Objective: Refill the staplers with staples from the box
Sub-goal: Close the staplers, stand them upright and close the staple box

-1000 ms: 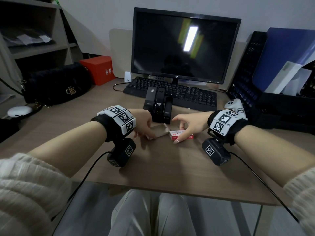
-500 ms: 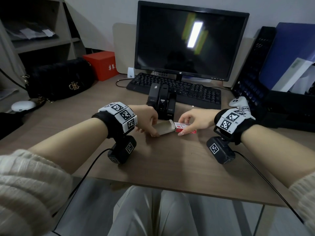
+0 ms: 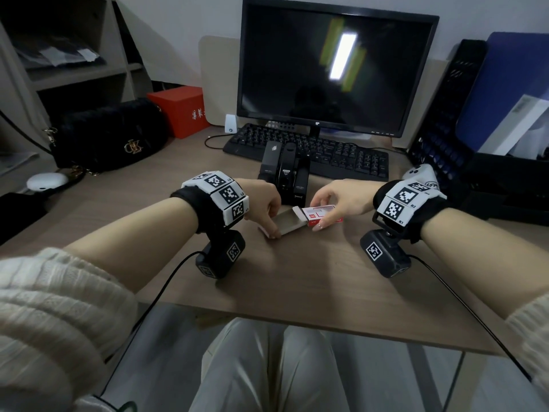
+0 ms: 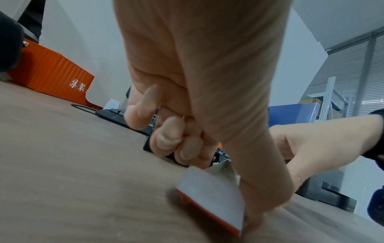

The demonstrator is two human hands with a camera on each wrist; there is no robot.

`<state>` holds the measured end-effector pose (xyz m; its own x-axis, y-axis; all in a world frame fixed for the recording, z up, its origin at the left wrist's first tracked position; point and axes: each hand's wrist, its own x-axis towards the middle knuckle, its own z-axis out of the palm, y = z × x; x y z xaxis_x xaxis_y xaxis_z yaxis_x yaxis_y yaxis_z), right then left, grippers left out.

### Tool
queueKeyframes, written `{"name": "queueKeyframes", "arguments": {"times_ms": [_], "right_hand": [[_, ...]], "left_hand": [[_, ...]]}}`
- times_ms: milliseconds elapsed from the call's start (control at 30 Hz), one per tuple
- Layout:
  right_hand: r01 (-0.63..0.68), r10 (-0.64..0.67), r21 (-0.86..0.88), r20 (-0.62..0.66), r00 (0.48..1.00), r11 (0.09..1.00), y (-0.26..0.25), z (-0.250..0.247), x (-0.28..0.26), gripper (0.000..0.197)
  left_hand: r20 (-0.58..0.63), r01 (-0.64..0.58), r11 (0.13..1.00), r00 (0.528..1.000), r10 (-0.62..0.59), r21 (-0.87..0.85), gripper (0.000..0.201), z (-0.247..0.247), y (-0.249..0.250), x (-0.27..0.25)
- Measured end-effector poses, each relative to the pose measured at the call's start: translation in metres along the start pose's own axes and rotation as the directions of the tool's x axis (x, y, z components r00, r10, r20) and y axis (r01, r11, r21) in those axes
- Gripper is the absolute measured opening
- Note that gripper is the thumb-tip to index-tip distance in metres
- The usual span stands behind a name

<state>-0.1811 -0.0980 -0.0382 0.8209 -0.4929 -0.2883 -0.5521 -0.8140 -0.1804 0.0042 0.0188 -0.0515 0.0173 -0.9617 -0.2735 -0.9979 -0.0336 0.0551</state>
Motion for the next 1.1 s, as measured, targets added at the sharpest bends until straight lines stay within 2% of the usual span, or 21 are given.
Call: {"name": "queueKeyframes", "arguments": {"times_ms": [300, 567, 767, 1100], "right_hand": [[0.000, 0.000, -0.019, -0.012, 1.000, 1.000, -0.003, 0.001, -0.003, 0.046], [-0.041, 0.043, 0.028, -0.078, 0.996, 0.999, -0.003, 0.002, -0.004, 0.048], [-0.055, 0.063, 0.065, -0.121, 0.991, 0.996, 0.000, 0.002, -0.009, 0.047], [-0.058, 0.068, 0.073, -0.132, 0.989, 0.996, -0.008, 0.002, -0.016, 0.050]], "left_hand": [[-0.081, -0.016, 0.999, 0.997, 0.019, 0.034, 0.042, -0.001, -0.003, -0.001], [-0.077, -0.077, 0.995, 0.995, 0.071, -0.071, 0.045, -0.004, -0.001, -0.006], [-0.088, -0.084, 0.995, 0.993, 0.079, -0.052, 0.048, -0.004, -0.001, -0.007], [-0.122, -0.087, 0.991, 0.990, 0.075, -0.097, 0.036, -0.004, -0.005, -0.004]]}}
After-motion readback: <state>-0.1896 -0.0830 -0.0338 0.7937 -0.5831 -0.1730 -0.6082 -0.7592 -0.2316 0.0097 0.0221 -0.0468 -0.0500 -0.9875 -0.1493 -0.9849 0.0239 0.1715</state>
